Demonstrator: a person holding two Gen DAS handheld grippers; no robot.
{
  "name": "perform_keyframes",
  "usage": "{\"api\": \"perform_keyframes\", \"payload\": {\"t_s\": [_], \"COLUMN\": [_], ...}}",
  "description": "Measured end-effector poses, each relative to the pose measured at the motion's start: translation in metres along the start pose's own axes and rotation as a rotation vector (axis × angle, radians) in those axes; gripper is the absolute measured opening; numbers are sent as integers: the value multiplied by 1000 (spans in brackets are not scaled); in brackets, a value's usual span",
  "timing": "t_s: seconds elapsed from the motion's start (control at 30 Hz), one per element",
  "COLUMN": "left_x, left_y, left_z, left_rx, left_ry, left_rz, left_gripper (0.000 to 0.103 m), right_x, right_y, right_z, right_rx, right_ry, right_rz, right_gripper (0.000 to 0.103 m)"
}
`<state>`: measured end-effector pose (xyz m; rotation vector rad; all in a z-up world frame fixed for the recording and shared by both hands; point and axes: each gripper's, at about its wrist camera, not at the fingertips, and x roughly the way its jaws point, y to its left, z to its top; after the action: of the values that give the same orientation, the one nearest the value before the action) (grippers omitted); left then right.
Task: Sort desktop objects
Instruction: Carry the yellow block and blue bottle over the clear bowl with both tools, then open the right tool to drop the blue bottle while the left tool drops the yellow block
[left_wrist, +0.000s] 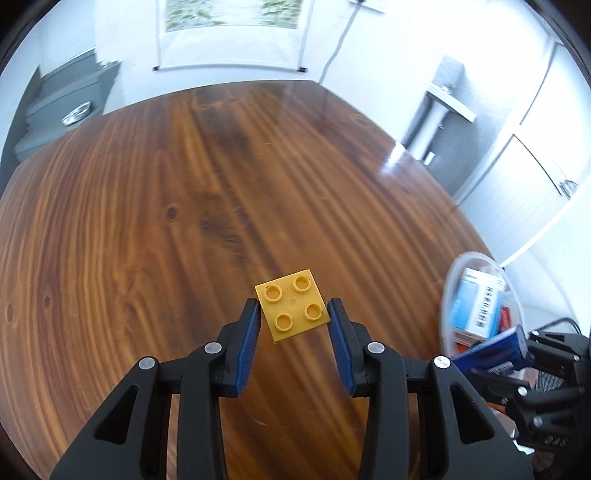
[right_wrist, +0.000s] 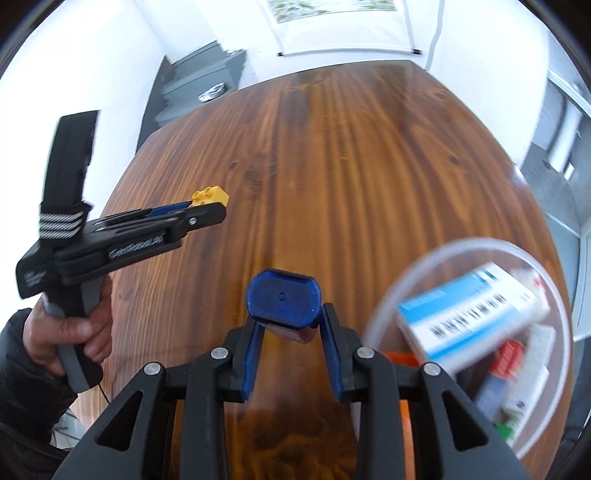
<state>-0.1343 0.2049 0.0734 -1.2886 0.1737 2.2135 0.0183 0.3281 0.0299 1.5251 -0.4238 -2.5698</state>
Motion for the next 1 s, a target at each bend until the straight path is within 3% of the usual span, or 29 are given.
{"api": "perform_keyframes", "payload": {"t_s": [0.47, 0.67, 1.0], "left_x": [-18, -22, -28], "left_y": [-105, -125, -139], "left_z": [-15, -19, -28], "left_rx": [166, 197, 212], "left_ry": [4, 10, 28], "left_rz": [-125, -136, -126], "left_gripper": [40, 40, 40], "right_x": [-58, -55, -50], "right_y": [-88, -106, -113], "right_z": [-45, -53, -41], "right_rx": [244, 289, 270], "right_ry": [27, 51, 8], "right_rz": [1, 49, -22], "right_gripper": [34, 34, 34]}}
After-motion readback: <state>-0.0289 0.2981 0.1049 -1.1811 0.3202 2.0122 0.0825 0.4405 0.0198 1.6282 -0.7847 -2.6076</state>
